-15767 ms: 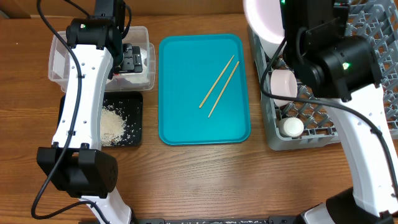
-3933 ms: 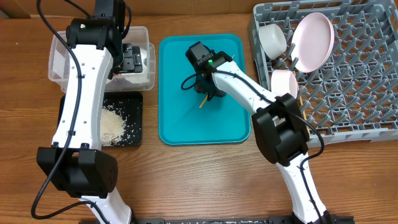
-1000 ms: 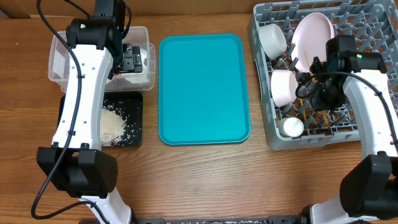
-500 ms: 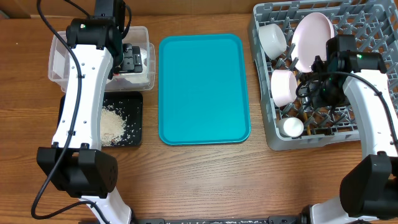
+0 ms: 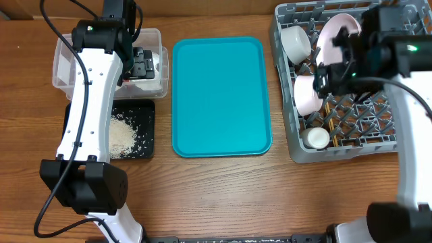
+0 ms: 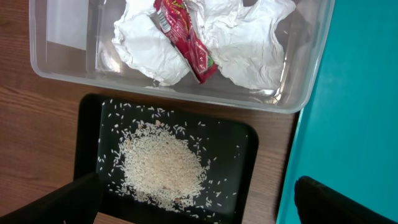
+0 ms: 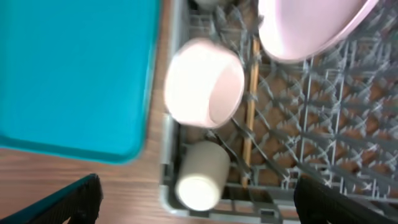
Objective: Sort waste into correct bins and load items into the dishwasher
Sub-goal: 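Open the right gripper and withdraw it from the dish rack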
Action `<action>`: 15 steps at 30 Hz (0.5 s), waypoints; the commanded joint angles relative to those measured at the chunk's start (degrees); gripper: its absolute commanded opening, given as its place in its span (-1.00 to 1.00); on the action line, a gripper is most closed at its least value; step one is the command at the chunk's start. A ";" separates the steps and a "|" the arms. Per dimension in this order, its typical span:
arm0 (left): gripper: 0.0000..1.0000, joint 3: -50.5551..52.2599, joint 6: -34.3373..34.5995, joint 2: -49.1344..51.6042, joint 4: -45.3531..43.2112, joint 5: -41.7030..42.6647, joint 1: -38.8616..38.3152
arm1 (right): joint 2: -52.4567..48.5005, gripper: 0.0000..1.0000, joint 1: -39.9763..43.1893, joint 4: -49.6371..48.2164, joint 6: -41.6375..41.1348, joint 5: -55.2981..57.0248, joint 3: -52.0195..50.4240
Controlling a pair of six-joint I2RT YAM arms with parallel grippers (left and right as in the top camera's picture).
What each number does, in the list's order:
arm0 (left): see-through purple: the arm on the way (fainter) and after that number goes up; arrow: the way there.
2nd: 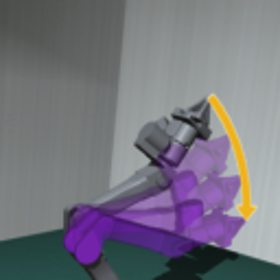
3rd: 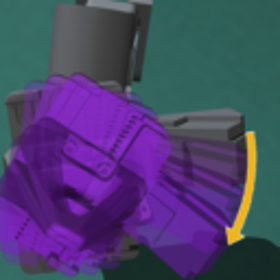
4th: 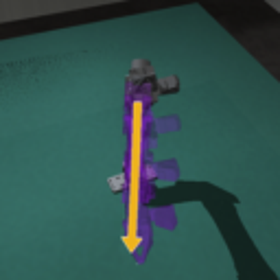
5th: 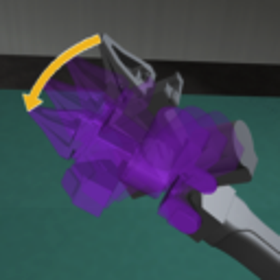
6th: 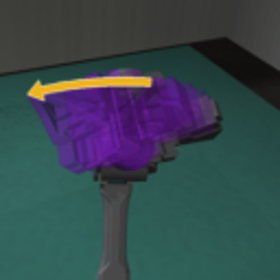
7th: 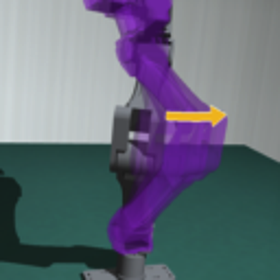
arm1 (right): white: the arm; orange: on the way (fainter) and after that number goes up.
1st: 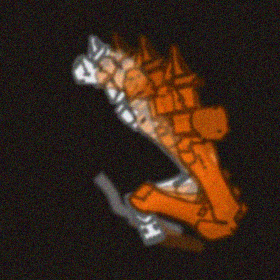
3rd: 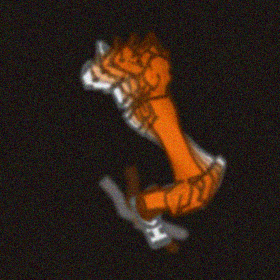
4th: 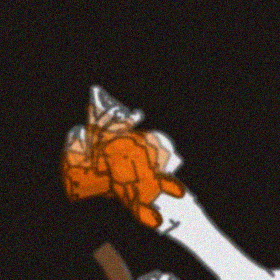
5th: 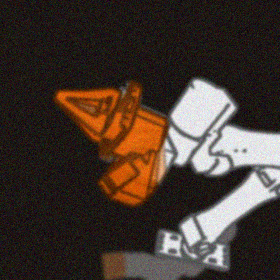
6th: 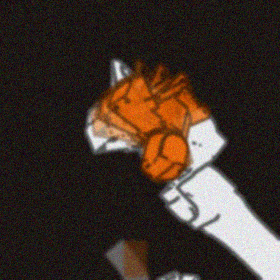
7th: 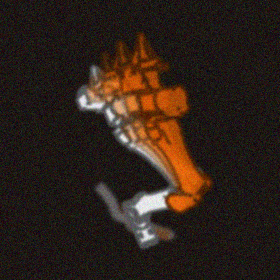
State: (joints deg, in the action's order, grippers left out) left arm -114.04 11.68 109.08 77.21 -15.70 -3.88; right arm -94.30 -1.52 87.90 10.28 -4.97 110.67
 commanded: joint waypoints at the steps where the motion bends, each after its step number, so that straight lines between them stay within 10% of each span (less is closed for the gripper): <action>1: 1.00 -1.20 0.33 -1.53 0.11 -0.79 0.11 | 6.03 1.00 -0.20 1.77 -3.89 -4.31 7.26; 15: 1.00 -1.20 0.33 -1.53 0.11 -0.79 0.11 | 19.52 1.00 -0.24 7.67 -18.73 -6.75 11.28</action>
State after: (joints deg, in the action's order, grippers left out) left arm -114.04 11.68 109.08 77.21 -15.70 -3.88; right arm -75.00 -1.58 95.66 -6.98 -11.60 121.19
